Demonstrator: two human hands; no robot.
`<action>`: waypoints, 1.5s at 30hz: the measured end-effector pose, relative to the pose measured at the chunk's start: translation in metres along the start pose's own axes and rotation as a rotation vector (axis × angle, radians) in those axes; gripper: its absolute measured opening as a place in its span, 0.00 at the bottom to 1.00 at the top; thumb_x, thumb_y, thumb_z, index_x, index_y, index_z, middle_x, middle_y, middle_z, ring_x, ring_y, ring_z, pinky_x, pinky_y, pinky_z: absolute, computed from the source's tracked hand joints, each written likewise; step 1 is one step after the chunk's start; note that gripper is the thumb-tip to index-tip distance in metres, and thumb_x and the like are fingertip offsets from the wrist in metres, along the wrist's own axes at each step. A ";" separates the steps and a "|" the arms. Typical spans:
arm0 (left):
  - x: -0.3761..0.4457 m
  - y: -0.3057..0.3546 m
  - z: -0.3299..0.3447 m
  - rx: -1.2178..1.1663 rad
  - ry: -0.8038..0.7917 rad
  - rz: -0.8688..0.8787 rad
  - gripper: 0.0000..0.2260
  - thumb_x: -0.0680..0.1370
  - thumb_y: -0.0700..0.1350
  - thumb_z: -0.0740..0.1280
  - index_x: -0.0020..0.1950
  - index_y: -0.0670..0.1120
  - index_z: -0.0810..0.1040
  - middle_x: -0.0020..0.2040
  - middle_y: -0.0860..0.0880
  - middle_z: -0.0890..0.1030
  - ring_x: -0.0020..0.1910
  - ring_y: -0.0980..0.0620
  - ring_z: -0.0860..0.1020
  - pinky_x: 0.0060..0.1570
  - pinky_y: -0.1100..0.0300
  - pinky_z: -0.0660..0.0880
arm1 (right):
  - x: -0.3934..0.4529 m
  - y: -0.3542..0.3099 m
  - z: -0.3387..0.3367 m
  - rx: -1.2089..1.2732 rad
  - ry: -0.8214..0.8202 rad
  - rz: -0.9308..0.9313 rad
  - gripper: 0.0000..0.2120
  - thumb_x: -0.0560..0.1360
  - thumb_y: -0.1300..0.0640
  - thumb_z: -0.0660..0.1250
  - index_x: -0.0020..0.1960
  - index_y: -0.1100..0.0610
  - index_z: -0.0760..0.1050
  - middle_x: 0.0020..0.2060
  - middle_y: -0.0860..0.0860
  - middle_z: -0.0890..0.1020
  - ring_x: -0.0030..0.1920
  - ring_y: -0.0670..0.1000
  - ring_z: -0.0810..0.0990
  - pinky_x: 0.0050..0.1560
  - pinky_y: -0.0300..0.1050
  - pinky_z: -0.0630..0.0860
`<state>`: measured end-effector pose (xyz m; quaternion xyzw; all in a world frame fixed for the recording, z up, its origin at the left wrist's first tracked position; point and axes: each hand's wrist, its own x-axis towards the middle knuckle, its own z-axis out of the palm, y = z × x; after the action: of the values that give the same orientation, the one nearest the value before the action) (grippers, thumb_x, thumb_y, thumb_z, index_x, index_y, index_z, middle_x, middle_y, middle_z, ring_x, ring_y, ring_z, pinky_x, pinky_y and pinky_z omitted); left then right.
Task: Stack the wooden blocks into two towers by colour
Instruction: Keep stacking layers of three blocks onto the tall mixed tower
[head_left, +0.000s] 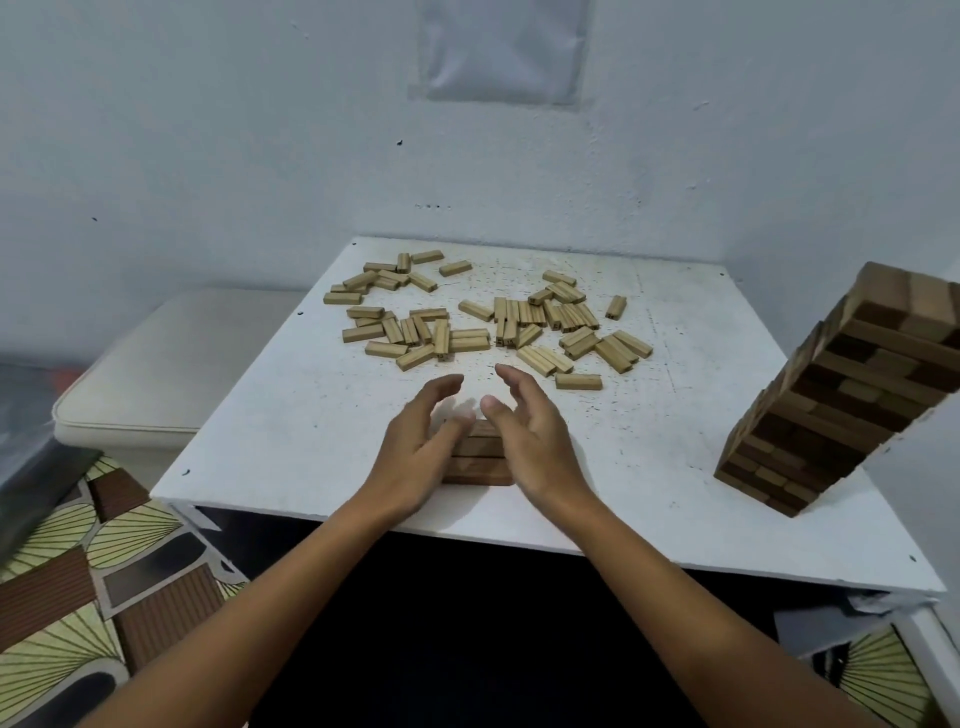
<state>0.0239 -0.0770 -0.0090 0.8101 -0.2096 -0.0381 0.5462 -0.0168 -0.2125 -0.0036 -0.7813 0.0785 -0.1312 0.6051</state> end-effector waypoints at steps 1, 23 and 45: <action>0.001 -0.004 -0.008 0.071 -0.024 0.028 0.27 0.71 0.58 0.63 0.69 0.53 0.72 0.65 0.57 0.75 0.65 0.60 0.70 0.61 0.65 0.65 | 0.002 0.000 -0.007 -0.058 -0.033 -0.012 0.19 0.79 0.56 0.65 0.69 0.52 0.71 0.68 0.47 0.74 0.69 0.44 0.69 0.72 0.45 0.64; -0.008 -0.011 -0.030 0.137 -0.194 0.076 0.33 0.72 0.66 0.63 0.75 0.60 0.61 0.70 0.57 0.72 0.69 0.64 0.67 0.69 0.66 0.61 | -0.001 0.006 -0.041 -0.135 -0.272 0.005 0.30 0.73 0.40 0.67 0.73 0.46 0.66 0.72 0.45 0.69 0.71 0.44 0.66 0.73 0.47 0.63; -0.003 0.017 0.025 -0.822 0.309 -0.222 0.24 0.82 0.59 0.42 0.75 0.54 0.62 0.74 0.48 0.66 0.75 0.52 0.63 0.71 0.59 0.58 | -0.009 -0.006 0.020 0.594 0.160 0.114 0.37 0.73 0.27 0.46 0.78 0.43 0.50 0.79 0.45 0.51 0.78 0.47 0.51 0.78 0.50 0.48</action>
<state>0.0091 -0.1036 -0.0041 0.5399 -0.0050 -0.0552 0.8399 -0.0198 -0.1897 -0.0031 -0.5520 0.1278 -0.1752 0.8052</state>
